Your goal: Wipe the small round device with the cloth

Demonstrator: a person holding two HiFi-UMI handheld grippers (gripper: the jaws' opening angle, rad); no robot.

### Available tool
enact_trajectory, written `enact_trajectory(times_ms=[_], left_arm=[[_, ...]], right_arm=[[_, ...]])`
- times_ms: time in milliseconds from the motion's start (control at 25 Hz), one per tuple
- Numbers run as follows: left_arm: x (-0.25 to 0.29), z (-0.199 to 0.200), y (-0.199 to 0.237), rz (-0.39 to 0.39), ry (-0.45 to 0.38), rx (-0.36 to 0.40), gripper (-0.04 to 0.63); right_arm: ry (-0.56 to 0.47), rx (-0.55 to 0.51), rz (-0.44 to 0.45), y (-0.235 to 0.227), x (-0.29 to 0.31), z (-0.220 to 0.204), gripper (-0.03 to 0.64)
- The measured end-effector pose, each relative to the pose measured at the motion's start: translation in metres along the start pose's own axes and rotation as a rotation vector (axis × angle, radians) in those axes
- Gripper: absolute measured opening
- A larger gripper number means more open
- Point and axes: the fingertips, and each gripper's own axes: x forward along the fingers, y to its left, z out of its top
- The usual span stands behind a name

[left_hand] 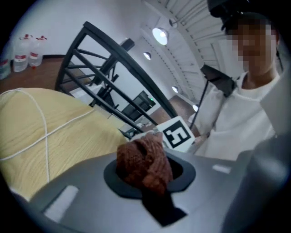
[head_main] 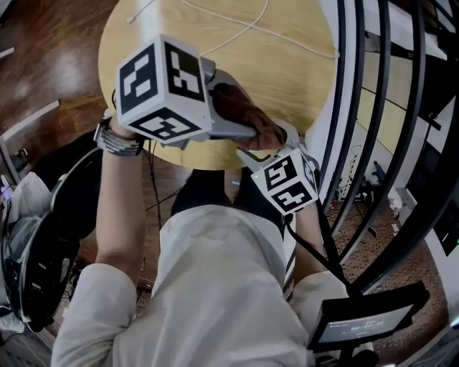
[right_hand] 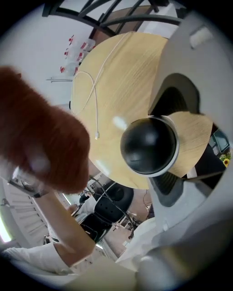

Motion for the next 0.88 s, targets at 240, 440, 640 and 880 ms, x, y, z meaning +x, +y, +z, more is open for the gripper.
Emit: enact_trajectory(times_ms=[240,440,640,880], left_arm=[[0.033,-0.028,0.014,0.019,0.218,-0.059,0.086],[0.039,-0.031,0.034,0.05,0.253,-0.099,0.087],[0.044,-0.054,0.07,0.124,0.369,-0.138,0.084],[0.055,-0.073,0.092,0.182,0.417,-0.164,0.083]], right_arm=[[-0.017,-0.004,0.024,0.002,0.0,0.0,0.379],[-0.032,-0.011,0.024,0.002,-0.001,0.005,0.379],[-0.047,-0.002,0.028,0.005,0.0,0.008,0.38],[-0.067,0.013,0.032,0.008,0.0,0.009,0.382]])
